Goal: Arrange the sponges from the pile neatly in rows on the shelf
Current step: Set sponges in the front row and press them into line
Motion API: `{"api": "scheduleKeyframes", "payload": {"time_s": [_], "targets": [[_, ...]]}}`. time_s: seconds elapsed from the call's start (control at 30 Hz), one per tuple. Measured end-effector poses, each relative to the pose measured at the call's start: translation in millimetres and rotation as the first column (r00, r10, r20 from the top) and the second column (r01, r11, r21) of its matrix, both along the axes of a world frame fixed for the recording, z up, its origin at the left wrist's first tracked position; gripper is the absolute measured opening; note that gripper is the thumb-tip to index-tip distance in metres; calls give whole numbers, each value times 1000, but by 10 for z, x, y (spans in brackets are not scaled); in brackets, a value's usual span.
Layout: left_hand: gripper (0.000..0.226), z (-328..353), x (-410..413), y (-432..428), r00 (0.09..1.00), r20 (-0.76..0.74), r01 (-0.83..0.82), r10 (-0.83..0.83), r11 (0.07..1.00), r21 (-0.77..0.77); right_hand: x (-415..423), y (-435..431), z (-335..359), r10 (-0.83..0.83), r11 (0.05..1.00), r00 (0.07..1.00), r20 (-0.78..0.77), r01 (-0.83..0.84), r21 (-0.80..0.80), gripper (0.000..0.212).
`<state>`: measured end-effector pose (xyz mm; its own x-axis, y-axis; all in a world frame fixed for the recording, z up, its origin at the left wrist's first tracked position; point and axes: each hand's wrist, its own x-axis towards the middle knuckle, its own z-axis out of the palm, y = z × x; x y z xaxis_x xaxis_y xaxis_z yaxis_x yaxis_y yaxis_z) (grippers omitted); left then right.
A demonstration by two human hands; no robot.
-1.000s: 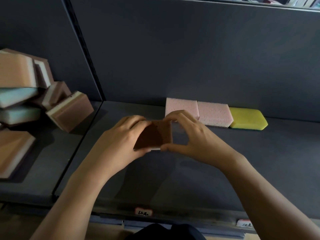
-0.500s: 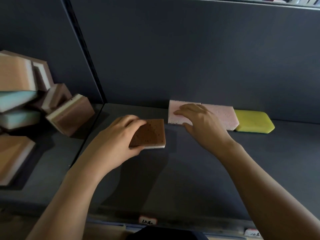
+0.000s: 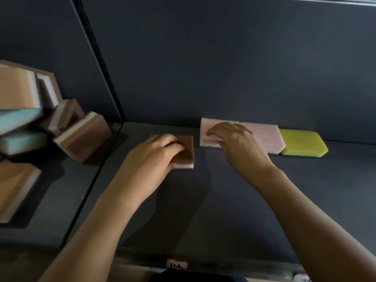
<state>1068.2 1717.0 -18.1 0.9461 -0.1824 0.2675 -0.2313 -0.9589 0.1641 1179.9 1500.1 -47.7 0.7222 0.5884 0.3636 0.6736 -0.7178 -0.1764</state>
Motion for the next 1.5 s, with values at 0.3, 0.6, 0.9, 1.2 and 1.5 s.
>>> {"api": "scheduleKeyframes", "payload": {"time_s": [0.3, 0.6, 0.9, 1.2, 1.5], "targets": [[45, -54, 370, 51, 1000, -2, 3, -3, 999, -46, 7, 1, 5, 7, 1000, 1000, 1, -7, 6, 62], [44, -115, 598, -35, 998, 49, 53, -49, 995, -83, 19, 7, 25, 9, 1000, 1000, -5, -9, 3, 58], [49, -81, 624, -53, 997, 39, 72, -67, 989, -130, 58, -7, 28, 19, 1000, 999, -31, -19, 15, 55], [50, -105, 633, -106, 998, -47, 26, -31, 994, -104, 1, -114, 130, 54, 999, 990, -130, -53, 13, 44], [55, -94, 610, -419, 998, -26, -60, 62, 995, 82, -102, -578, 300, -400, 916, 900, -176, 387, -102, 48]]}}
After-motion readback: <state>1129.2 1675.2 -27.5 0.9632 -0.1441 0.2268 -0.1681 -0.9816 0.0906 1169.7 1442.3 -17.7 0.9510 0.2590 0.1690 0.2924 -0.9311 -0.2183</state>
